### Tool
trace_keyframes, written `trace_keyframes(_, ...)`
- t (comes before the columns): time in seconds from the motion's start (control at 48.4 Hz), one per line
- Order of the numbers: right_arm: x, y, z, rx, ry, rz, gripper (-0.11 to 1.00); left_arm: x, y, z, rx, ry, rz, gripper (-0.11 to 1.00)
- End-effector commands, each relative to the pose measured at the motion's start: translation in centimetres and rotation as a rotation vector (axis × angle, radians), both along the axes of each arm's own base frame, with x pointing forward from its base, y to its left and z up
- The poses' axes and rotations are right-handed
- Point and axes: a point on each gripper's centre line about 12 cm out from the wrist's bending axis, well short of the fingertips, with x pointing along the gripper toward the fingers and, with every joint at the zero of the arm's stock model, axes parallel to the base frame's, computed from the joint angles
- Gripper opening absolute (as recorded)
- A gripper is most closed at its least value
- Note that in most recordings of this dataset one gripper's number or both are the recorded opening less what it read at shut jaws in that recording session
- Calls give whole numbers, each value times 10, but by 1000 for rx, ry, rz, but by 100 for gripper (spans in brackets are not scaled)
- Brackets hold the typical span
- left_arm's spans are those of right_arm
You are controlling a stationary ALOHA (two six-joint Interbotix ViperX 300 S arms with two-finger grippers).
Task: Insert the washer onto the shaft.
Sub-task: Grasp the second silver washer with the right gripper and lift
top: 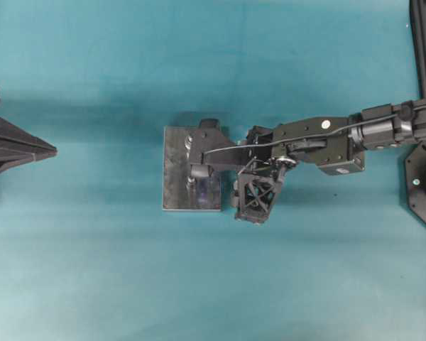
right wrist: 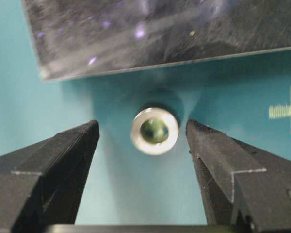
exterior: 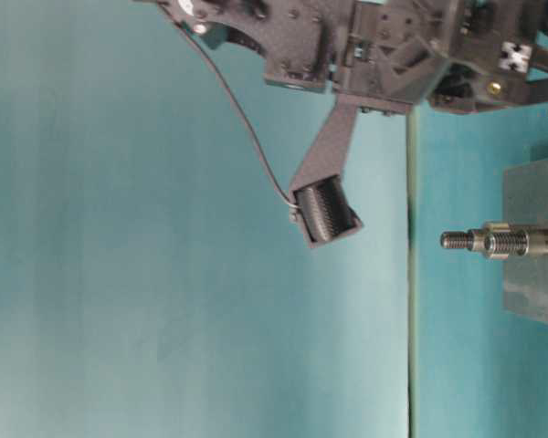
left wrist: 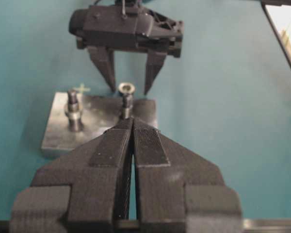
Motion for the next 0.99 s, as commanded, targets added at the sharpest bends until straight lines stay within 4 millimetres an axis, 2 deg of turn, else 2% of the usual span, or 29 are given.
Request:
trace_keyframes(0.0, 7, -3, 11, -1, -42, -17, 78, 2, 0, 4, 3, -9, 1, 0)
trace_keyframes(0.248, 6, -4, 8, -4, -28, -13, 74, 2, 0, 3, 1, -8, 1, 0)
trace_keyframes(0.351, 5, -4, 8, -6, -27, -7, 68, 2, 0, 3, 1, -8, 1, 0)
trace_keyframes(0.537, 5, -2, 8, -6, -23, 1, 53, 2, 0, 3, 1, -8, 1, 0)
trace_keyframes(0.702, 2, 3, 8, -4, 0, 17, 35, 2, 0, 2, -2, -6, 2, 0)
trace_keyframes(0.826, 2, 4, 14, 1, 14, 25, 34, 2, 0, 3, -2, -8, 2, 0)
trace_keyframes(0.971, 5, -3, 34, 5, -7, 6, 34, 2, 0, 2, -2, -6, 2, 0)
